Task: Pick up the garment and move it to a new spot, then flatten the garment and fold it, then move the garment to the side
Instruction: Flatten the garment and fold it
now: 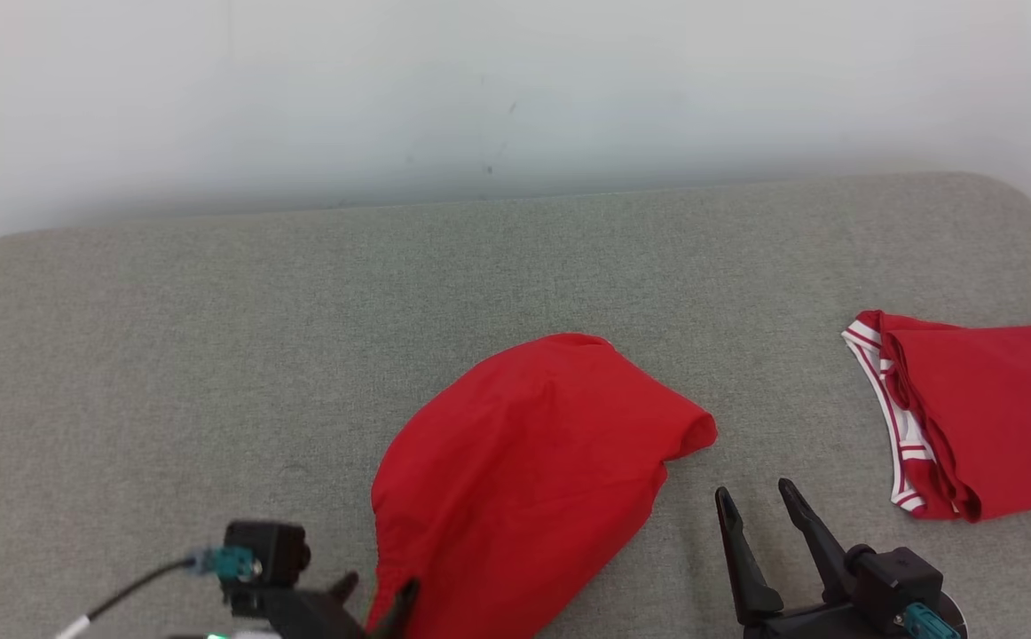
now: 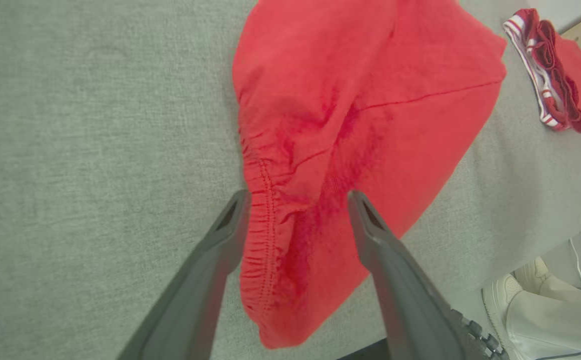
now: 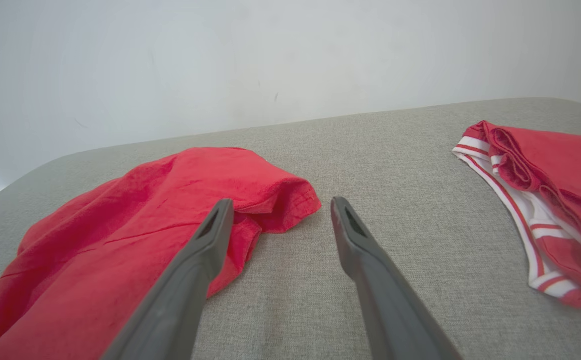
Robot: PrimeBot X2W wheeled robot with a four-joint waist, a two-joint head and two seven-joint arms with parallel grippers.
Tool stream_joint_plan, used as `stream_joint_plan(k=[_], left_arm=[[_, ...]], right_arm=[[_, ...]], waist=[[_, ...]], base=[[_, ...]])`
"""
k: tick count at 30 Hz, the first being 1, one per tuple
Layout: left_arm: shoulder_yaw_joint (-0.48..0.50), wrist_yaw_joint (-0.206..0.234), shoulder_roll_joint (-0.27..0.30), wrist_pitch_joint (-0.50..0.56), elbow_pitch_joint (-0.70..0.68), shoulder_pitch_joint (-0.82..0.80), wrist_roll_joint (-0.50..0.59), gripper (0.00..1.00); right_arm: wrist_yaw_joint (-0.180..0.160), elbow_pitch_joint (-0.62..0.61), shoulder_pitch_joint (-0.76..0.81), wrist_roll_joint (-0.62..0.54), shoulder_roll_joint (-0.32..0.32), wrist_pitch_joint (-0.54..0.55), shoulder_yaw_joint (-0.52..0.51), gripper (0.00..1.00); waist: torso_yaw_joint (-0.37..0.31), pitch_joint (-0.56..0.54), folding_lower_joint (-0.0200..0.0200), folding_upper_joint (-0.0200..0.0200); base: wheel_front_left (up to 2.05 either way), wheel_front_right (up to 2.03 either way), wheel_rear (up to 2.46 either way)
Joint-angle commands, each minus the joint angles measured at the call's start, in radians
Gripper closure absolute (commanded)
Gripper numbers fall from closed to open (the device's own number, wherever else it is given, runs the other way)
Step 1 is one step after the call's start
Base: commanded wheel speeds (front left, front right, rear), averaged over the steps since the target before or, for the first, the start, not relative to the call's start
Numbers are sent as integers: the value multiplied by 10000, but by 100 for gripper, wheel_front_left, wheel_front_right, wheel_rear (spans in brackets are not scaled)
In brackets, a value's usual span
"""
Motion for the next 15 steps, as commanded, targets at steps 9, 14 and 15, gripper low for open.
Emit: stream_joint_plan(k=[9,14,15], left_arm=[[455,87,-263,879,1562,-2540,-168,0],[438,138,-713,1480,3157,-3486,-476,0],[438,151,-858,1565,3691,-3616,-564,0]], right_arm=[[-24,-117,-147,76,-4,3,55,0],[-24,-85,-255,124,-5,-56,78,0],[-24,-68,-279,164,-2,-97,81,0]], waist=[[-100,302,1,0],[-445,456,1,0],[-568,521,1,0]], base=[[0,0,0],[0,0,0],[0,0,0]])
